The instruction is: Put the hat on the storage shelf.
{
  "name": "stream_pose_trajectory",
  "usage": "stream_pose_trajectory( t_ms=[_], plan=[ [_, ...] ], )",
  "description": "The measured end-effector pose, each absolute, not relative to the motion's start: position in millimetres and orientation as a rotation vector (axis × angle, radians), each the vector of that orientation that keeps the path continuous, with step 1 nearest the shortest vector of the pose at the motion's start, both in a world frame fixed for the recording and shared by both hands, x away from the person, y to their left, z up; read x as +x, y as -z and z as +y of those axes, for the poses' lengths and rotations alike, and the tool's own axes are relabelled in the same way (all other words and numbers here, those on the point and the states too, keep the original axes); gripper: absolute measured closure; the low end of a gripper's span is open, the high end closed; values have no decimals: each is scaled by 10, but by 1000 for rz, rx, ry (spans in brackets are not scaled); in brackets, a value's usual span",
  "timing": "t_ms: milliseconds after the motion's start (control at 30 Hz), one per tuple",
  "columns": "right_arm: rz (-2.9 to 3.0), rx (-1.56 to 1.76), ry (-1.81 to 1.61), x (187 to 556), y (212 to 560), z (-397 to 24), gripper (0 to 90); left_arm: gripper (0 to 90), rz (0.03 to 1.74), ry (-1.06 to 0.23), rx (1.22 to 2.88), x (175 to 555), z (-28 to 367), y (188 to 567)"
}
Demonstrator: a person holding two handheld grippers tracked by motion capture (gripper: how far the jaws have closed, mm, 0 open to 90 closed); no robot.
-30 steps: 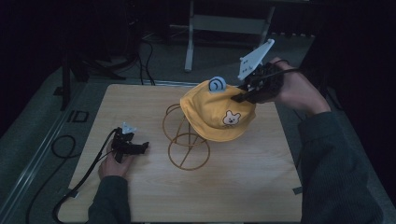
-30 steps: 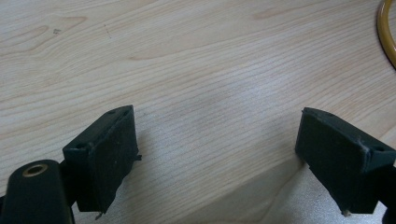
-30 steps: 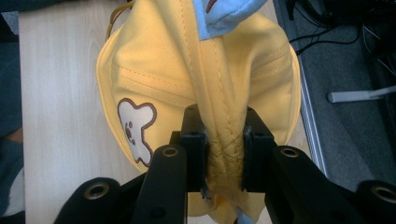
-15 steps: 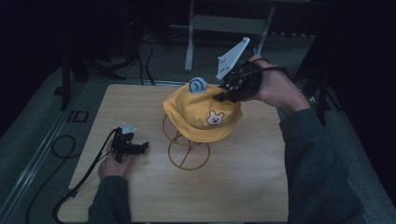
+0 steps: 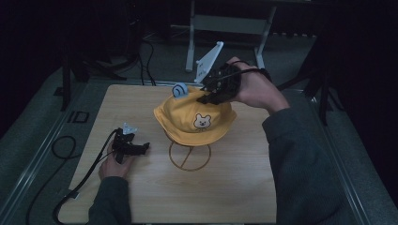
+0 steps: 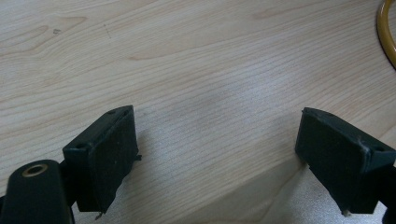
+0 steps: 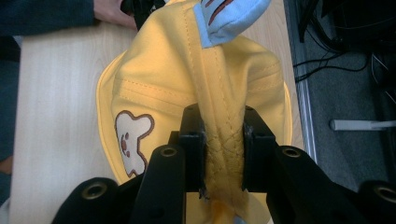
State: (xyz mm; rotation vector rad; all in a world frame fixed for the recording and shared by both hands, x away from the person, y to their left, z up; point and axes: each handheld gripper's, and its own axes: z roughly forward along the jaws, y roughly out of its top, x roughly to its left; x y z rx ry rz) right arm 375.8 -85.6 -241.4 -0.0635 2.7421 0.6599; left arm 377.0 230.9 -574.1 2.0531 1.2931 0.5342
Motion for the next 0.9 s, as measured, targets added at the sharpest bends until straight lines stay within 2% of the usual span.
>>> stream_pose_trajectory(
  t_ms=[600, 733, 900],
  plan=[
    [2754, -75, -624, 3819, 2712, -535, 714, 127, 1293, -535, 2053, 3770, 2309, 5741],
    [2758, -48, -623, 3842, 2716, -528, 679, 127, 1293, -535, 2053, 3770, 2308, 5741],
    [2748, -18, -637, 3852, 2726, -505, 593, 127, 1293, -535, 2053, 3770, 2308, 5741]
  ],
)
